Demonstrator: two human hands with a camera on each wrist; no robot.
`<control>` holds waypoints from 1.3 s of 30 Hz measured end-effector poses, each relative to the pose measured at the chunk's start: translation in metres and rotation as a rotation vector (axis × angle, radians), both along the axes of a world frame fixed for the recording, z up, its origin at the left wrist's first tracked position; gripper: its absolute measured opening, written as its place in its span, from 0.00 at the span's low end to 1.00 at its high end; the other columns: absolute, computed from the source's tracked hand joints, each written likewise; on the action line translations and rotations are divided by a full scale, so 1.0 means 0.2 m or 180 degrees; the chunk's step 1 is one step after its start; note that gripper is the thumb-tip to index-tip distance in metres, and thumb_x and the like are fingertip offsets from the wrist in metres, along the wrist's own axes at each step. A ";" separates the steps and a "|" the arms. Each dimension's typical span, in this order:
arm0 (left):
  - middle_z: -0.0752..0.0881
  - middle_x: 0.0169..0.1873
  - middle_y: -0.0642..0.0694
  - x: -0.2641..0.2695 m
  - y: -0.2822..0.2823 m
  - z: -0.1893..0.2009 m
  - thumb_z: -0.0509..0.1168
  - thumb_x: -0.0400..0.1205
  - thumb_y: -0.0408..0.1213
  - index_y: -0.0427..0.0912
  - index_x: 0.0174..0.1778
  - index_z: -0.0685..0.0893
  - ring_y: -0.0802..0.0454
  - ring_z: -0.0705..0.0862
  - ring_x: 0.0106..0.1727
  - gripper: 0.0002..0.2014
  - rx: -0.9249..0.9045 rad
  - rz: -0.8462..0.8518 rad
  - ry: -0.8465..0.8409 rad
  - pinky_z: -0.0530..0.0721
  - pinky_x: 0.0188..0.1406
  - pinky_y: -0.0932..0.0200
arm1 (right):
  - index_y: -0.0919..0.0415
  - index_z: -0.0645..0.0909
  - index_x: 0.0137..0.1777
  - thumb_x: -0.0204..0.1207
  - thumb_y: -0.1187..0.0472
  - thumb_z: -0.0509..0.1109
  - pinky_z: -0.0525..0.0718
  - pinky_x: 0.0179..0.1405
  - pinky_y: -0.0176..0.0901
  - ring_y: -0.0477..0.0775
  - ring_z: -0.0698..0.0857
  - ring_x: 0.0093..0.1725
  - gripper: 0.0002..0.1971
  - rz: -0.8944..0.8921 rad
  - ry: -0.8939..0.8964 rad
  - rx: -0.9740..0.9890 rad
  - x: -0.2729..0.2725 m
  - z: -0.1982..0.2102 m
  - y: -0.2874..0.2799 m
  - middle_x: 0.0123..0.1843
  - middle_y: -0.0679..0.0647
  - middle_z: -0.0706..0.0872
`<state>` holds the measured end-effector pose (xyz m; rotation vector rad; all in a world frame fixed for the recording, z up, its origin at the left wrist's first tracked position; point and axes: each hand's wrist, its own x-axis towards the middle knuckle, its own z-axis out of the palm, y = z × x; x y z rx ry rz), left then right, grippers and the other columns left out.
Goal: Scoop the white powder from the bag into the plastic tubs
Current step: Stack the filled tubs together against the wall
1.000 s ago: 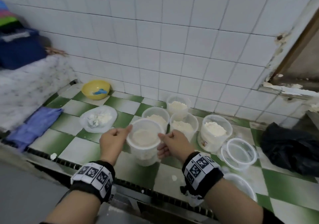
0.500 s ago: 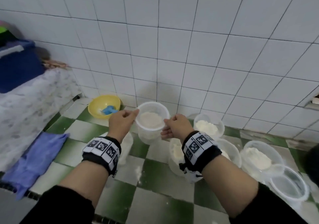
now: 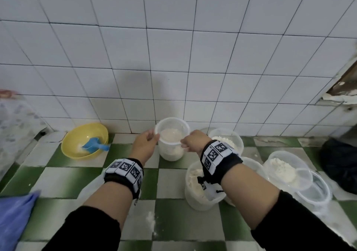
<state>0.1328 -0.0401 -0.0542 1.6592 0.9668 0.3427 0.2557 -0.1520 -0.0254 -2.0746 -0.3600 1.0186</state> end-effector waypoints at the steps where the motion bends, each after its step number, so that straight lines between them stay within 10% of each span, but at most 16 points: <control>1: 0.85 0.63 0.48 0.01 -0.01 0.01 0.62 0.87 0.41 0.43 0.71 0.80 0.54 0.80 0.60 0.16 -0.0011 0.0002 -0.0023 0.73 0.61 0.57 | 0.60 0.72 0.32 0.76 0.71 0.64 0.81 0.48 0.43 0.57 0.79 0.46 0.12 0.0032 -0.0043 -0.0013 0.01 0.00 0.00 0.34 0.55 0.77; 5: 0.82 0.68 0.48 0.03 -0.03 0.04 0.62 0.87 0.36 0.41 0.74 0.77 0.58 0.77 0.62 0.18 -0.0072 -0.0163 -0.0093 0.72 0.61 0.60 | 0.66 0.79 0.45 0.76 0.71 0.64 0.82 0.59 0.49 0.57 0.78 0.49 0.03 0.0050 -0.0060 0.0049 0.02 0.03 0.00 0.35 0.53 0.76; 9: 0.81 0.71 0.46 0.04 -0.04 0.07 0.62 0.87 0.35 0.42 0.75 0.76 0.58 0.76 0.62 0.19 -0.0007 -0.0198 -0.0056 0.71 0.62 0.61 | 0.76 0.71 0.70 0.78 0.72 0.63 0.82 0.64 0.52 0.56 0.78 0.52 0.20 0.0154 0.0167 0.0133 0.02 0.03 -0.02 0.44 0.56 0.78; 22: 0.79 0.70 0.43 0.02 -0.32 0.07 0.62 0.86 0.47 0.43 0.75 0.75 0.43 0.77 0.69 0.22 0.0500 0.0507 0.0031 0.77 0.67 0.46 | 0.67 0.60 0.80 0.80 0.68 0.65 0.84 0.57 0.46 0.55 0.82 0.59 0.29 -0.0253 0.0565 0.0997 -0.01 0.25 -0.47 0.69 0.62 0.77; 28: 0.75 0.76 0.45 0.03 -0.67 0.12 0.60 0.85 0.52 0.52 0.78 0.73 0.41 0.74 0.74 0.24 0.1085 0.0472 0.0317 0.70 0.74 0.34 | 0.61 0.72 0.74 0.79 0.65 0.64 0.82 0.31 0.38 0.49 0.82 0.36 0.22 -0.0706 -0.0428 0.0898 0.17 0.22 -1.07 0.52 0.57 0.83; 34: 0.78 0.74 0.47 0.03 -1.10 0.10 0.63 0.83 0.53 0.52 0.74 0.78 0.44 0.74 0.75 0.23 0.1074 0.0493 0.0007 0.71 0.76 0.37 | 0.55 0.74 0.73 0.79 0.56 0.63 0.80 0.65 0.56 0.62 0.80 0.66 0.22 -0.0496 -0.1469 -0.0223 0.40 -0.02 -1.63 0.70 0.55 0.80; 39: 0.81 0.71 0.49 0.03 -1.44 0.06 0.64 0.80 0.55 0.52 0.73 0.80 0.46 0.76 0.73 0.25 0.1248 0.0556 0.0006 0.72 0.75 0.41 | 0.51 0.60 0.78 0.82 0.49 0.59 0.83 0.37 0.47 0.61 0.84 0.40 0.26 -0.0481 -0.0859 -0.0183 0.41 -0.17 -1.75 0.52 0.63 0.83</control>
